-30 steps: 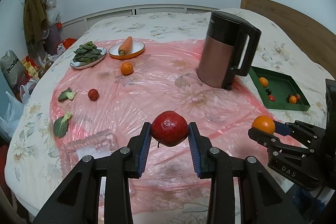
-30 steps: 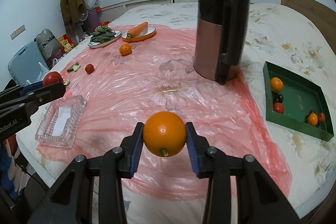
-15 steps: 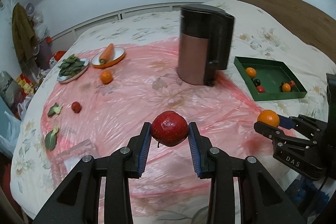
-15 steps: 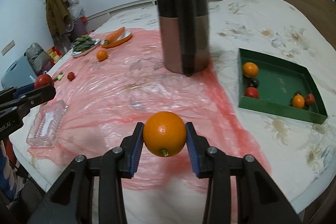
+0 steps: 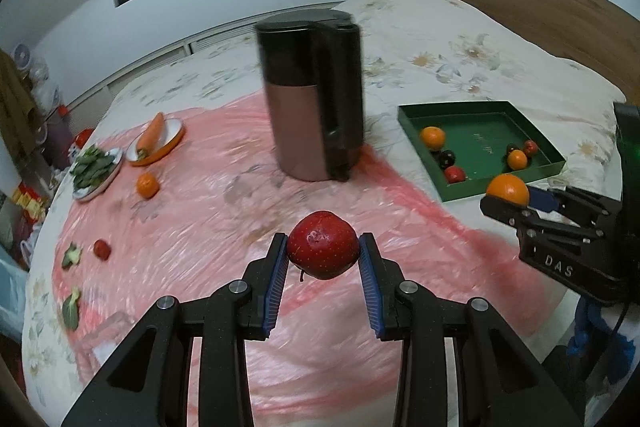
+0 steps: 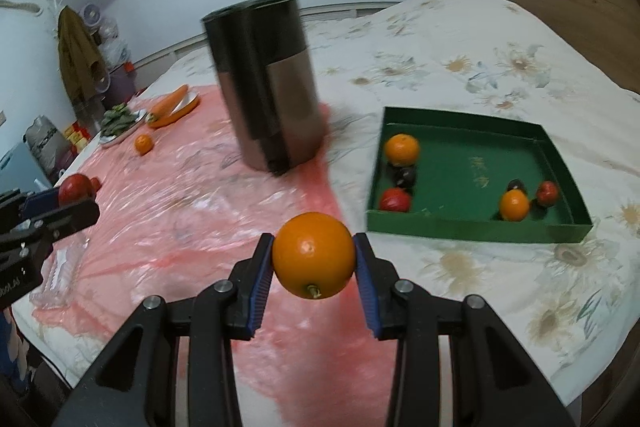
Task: Organize fruits
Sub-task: 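Carry the orange in right tool and apple in left tool into the green tray, then open right tool to release the orange while left tool releases the apple, then move both open tools back over the remaining fruit on the pink sheet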
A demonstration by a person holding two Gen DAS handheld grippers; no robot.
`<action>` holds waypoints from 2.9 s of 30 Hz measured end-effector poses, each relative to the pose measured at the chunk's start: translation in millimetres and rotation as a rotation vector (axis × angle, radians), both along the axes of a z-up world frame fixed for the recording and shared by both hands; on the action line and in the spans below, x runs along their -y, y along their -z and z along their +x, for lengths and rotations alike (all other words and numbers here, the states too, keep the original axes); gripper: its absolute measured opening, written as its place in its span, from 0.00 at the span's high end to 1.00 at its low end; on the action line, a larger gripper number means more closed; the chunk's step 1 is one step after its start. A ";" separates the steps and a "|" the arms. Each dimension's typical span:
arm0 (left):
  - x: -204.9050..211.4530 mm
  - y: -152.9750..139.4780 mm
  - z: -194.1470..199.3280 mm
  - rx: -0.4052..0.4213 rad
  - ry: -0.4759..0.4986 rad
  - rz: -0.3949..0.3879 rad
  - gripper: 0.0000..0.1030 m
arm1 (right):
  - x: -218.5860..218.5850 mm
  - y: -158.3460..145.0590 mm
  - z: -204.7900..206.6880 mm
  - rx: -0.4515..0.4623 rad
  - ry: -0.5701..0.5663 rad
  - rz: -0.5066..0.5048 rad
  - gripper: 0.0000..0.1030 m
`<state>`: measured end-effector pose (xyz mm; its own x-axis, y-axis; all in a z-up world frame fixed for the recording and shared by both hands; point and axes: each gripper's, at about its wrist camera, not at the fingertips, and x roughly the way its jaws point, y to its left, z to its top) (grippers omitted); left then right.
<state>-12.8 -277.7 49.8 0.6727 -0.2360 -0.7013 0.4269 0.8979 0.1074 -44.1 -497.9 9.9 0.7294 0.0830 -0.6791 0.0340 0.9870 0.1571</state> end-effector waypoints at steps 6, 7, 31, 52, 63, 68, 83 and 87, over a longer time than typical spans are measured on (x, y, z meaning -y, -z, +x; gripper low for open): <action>34.4 2.7 7.5 -0.002 0.042 0.014 0.70 | 37.6 0.7 9.9 0.028 0.052 0.017 0.52; 38.8 3.4 8.4 -0.002 0.047 0.016 0.70 | 43.6 1.6 11.9 0.032 0.061 0.021 0.52; 215.8 60.1 97.0 -0.178 0.265 -0.041 0.70 | 219.1 31.2 53.0 0.022 0.361 -0.047 0.52; 271.6 115.3 101.9 -0.226 0.350 0.036 0.70 | 233.7 73.2 108.9 -0.050 0.322 -0.087 0.52; 267.4 115.8 100.9 -0.250 0.348 0.000 0.70 | 217.9 77.0 116.2 -0.083 0.284 -0.107 0.43; 254.5 99.9 105.7 -0.243 0.338 -0.069 0.54 | 216.6 73.6 113.2 -0.078 0.291 -0.103 0.00; 164.3 37.1 71.9 -0.172 0.290 -0.139 0.48 | 178.7 23.0 66.5 -0.050 0.291 -0.094 0.00; 121.5 19.3 56.4 -0.137 0.242 -0.152 0.45 | 154.6 1.1 46.4 -0.025 0.290 -0.072 0.00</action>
<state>43.5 -399.2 30.5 0.4858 -0.4867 -0.7260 0.6314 0.7698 -0.0935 2.4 -652.5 8.9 0.6987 -0.1752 -0.6936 0.3190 0.9441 0.0829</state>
